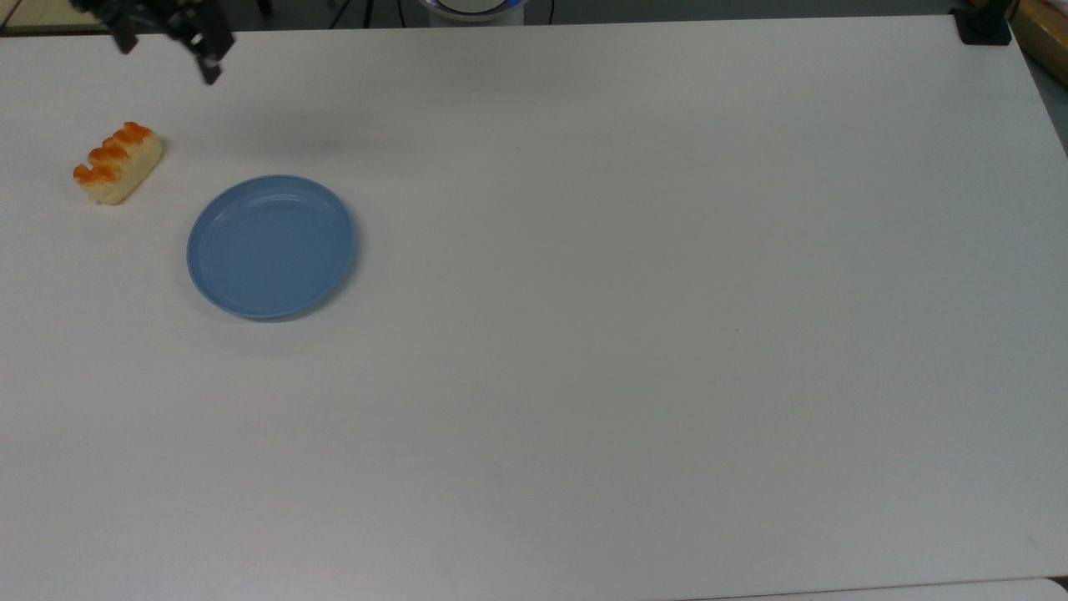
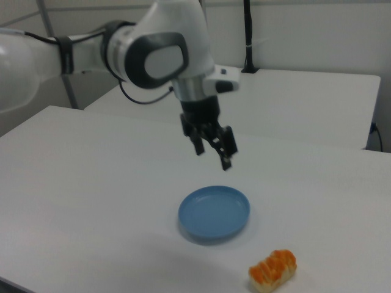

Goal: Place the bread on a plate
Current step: 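Move the open gripper over the bread roll and lower onto it, then close the gripper on the bread roll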

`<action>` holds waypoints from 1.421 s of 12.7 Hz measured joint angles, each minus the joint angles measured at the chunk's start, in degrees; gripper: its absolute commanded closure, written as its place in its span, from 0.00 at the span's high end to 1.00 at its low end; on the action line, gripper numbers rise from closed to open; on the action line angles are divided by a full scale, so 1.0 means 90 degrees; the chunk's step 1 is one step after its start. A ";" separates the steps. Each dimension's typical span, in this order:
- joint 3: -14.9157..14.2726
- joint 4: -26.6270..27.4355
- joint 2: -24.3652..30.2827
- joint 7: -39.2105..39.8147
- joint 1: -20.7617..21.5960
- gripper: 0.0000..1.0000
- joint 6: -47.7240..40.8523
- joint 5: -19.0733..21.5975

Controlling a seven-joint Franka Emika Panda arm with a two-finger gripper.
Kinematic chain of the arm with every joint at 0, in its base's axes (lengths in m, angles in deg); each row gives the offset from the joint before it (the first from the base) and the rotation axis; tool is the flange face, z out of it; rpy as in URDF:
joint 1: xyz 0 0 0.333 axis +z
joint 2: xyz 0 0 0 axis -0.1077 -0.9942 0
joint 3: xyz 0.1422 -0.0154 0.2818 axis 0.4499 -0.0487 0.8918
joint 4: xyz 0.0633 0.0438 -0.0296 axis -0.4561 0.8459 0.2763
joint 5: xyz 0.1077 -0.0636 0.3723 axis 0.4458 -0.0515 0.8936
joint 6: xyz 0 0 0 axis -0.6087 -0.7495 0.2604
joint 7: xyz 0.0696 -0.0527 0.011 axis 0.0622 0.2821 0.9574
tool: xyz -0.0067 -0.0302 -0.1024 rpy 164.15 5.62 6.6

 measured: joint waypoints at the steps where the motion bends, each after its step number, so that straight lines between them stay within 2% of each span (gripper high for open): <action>1: -0.0147 0.0213 -0.0139 0.0007 -0.0145 1.00 0.0528 0.0020; 4: -0.0237 0.0599 -0.0623 0.0042 -0.0786 1.00 0.1521 0.0309; 8: -0.0241 0.1278 -0.1256 0.0234 -0.1386 1.00 0.3038 0.0345; 12: -0.0240 0.1495 -0.1550 0.0806 -0.1556 1.00 0.3280 0.0435; 15: -0.0235 0.1593 -0.1840 0.0866 -0.1567 0.99 0.3842 0.0725; 16: -0.0230 0.1597 -0.1932 0.0866 -0.1567 0.88 0.3926 0.0737; 18: -0.0221 0.1597 -0.2018 0.0866 -0.1563 0.43 0.4031 0.0740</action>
